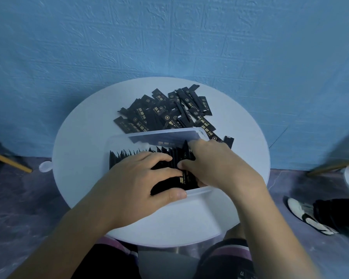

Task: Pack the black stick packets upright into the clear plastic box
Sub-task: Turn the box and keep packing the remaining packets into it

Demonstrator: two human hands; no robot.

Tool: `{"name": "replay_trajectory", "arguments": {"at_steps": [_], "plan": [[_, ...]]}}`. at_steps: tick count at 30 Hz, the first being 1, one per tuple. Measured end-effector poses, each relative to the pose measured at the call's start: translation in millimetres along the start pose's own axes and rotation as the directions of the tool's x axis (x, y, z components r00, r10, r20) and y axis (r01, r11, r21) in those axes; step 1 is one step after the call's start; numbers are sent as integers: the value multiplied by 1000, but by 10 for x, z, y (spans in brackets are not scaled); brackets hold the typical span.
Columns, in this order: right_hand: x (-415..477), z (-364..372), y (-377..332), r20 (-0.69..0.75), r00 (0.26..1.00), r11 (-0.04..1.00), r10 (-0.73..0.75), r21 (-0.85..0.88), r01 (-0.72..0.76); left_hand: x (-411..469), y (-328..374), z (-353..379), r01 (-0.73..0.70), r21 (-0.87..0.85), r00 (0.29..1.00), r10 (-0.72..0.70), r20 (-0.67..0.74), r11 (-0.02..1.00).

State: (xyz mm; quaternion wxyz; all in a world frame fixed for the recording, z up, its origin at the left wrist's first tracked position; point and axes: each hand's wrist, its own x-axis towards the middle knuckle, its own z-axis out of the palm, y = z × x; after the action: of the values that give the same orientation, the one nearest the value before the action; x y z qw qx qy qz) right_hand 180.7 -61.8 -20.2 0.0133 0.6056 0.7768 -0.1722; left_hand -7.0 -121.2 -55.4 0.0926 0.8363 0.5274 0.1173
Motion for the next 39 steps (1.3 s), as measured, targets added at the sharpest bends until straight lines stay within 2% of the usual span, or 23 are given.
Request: {"name": "replay_trajectory", "arguments": {"at_steps": [7,14,18,26,31,39], "plan": [[123,-42,64,184,983,972,-9,234,-35,-1,5,-17,9,-24,1000,-9,-4,1000],[199,-110,22,271,962,961,-42,276,-36,10,-5,-16,3,-59,1000,-3,-7,998],[206,-162,-10,299,952,966,-67,257,-13,9,-25,-12,10,-93,999,-8,31,996],[216,-218,-13,328,934,957,-141,289,43,-18,-10,-12,19,-95,1000,-19,7,995],[227,-205,-15,327,937,954,-120,298,19,-16,-10,-18,21,-118,999,-16,47,993],[209,-195,16,321,941,949,-110,316,4,-23,-8,-12,-4,-79,1000,6,27,997]]}}
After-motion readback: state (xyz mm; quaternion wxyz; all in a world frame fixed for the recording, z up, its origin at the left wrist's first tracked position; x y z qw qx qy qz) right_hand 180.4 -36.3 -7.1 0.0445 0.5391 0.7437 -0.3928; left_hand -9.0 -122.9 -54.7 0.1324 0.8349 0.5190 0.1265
